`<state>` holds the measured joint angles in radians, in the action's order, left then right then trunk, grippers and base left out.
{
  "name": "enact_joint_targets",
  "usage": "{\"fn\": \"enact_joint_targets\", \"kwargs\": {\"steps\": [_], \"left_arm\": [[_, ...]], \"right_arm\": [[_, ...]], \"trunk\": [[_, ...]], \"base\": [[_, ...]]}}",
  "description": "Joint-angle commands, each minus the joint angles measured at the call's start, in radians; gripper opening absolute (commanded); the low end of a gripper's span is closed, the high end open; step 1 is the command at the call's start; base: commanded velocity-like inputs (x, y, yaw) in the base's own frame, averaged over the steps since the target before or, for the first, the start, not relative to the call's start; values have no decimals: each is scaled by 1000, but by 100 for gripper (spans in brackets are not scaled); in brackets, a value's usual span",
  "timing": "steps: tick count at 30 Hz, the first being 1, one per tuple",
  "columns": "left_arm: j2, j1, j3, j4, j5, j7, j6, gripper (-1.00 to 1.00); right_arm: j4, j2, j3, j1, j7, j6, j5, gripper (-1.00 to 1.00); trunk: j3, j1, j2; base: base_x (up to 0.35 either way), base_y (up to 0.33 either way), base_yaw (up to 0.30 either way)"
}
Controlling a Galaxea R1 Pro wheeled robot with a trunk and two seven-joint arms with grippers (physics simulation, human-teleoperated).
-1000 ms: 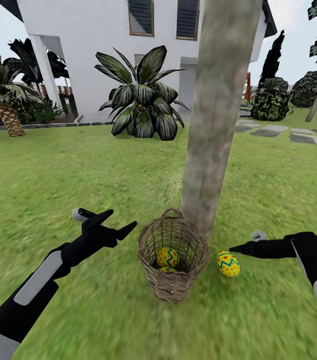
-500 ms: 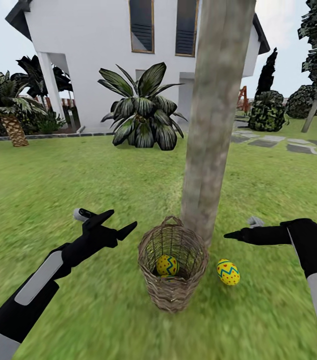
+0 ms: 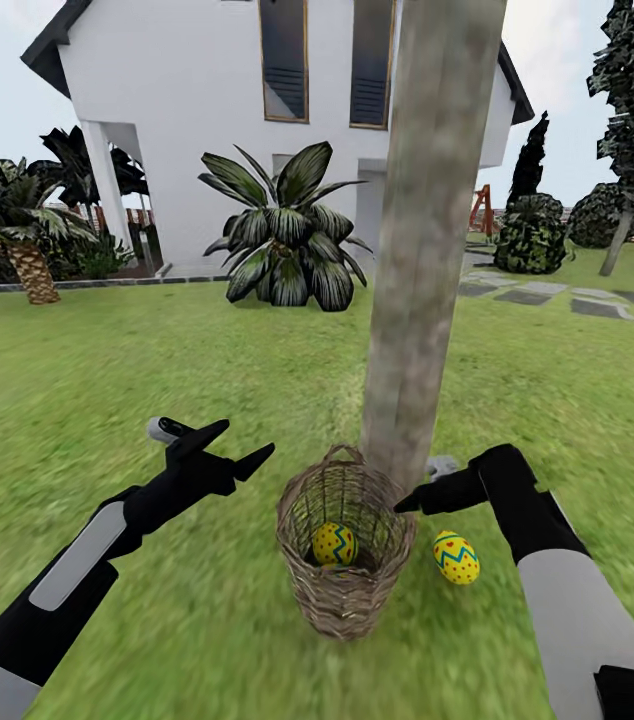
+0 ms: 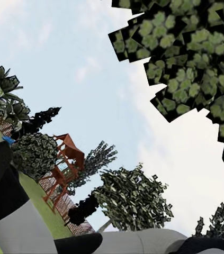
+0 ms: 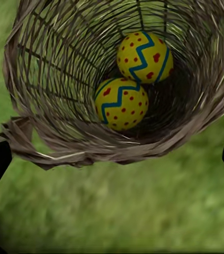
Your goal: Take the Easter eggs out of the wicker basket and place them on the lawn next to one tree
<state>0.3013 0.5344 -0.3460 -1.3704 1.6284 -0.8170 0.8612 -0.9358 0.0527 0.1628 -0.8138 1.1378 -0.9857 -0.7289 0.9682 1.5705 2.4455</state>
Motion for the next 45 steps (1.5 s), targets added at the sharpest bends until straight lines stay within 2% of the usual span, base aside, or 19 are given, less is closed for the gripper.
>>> {"fn": "enact_joint_targets", "kwargs": {"steps": [1,18,23,27,29,32,33,36,45], "left_arm": [[1,1,-2,1,6,-1,4,100],[-1,1,-1,34,4,-1,1,100],[1,1,-1,37,5,-7,-2,100],[0,1,-1,37,6,-8,-3,100],[0,1,-1,37,5,-6,-3,100],[-1,1,-1,38,6,-4,-3,100],[-1,1,-1,40,6,-4,-3,100],[-1,1,-1,59,7,-7,-4,100],[-1,1,-1,78,8,-11,-4,100]], "right_arm": [[-1,-4,-1,1,10,-4,-12,100],[0,-13,-9,9,10,-3,-15,100],[10,-13,-8,15,-16,4,-19,100],[47,-16,-9,17,-94,34,-10,100],[64,-40,-9,18,-144,51,-9,100],[74,-83,-8,24,-262,94,-12,100],[76,-92,-9,31,-325,113,-9,100],[78,-106,-9,40,-407,133,-7,100],[80,-129,-9,47,-467,140,-15,100]], "trunk": [[-2,-4,-7],[-42,-69,-126],[-42,-69,-126],[-42,-69,-126],[-42,-69,-126],[-42,-69,-126],[-42,-69,-126],[-42,-69,-126],[-42,-69,-126]], "base": [[0,0,57],[0,0,215],[0,0,29],[0,0,2],[5,0,0],[139,0,0],[274,0,0],[304,0,0],[196,0,0]]}}
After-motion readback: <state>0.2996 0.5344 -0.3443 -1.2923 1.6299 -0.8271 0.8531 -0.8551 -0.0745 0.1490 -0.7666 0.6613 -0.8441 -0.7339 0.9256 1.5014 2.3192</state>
